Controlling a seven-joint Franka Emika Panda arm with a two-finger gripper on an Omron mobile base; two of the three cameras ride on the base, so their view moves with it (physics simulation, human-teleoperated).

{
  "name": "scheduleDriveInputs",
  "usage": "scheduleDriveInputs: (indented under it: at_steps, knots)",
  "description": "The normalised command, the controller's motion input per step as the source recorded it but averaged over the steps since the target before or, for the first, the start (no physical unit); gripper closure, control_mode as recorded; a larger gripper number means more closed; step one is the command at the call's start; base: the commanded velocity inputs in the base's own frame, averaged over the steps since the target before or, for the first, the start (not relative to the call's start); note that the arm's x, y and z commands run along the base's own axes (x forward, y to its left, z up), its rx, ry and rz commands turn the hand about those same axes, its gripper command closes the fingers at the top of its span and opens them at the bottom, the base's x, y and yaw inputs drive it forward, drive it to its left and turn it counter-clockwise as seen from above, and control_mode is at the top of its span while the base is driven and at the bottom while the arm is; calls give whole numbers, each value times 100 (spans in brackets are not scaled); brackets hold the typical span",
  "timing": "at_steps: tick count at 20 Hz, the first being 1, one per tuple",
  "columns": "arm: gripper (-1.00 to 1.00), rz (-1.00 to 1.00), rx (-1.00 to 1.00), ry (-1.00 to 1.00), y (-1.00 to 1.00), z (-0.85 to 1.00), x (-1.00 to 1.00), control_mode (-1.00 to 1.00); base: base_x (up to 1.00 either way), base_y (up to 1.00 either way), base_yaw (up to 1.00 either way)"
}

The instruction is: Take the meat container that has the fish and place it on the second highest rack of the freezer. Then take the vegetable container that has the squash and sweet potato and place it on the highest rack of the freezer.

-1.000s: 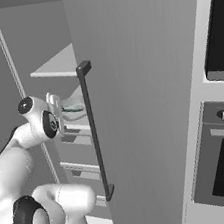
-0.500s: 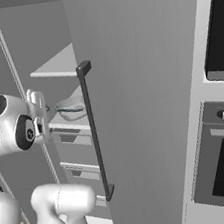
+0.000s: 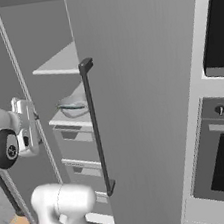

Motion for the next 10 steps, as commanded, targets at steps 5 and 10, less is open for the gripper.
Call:
scheduleDriveInputs:
  at_steps: [5, 10]
  knots:
    - [-100, 0, 0, 0, 0, 0, 0, 100, -81, -33, -37]
    - [-100, 0, 0, 0, 0, 0, 0, 100, 22, -100, -40]
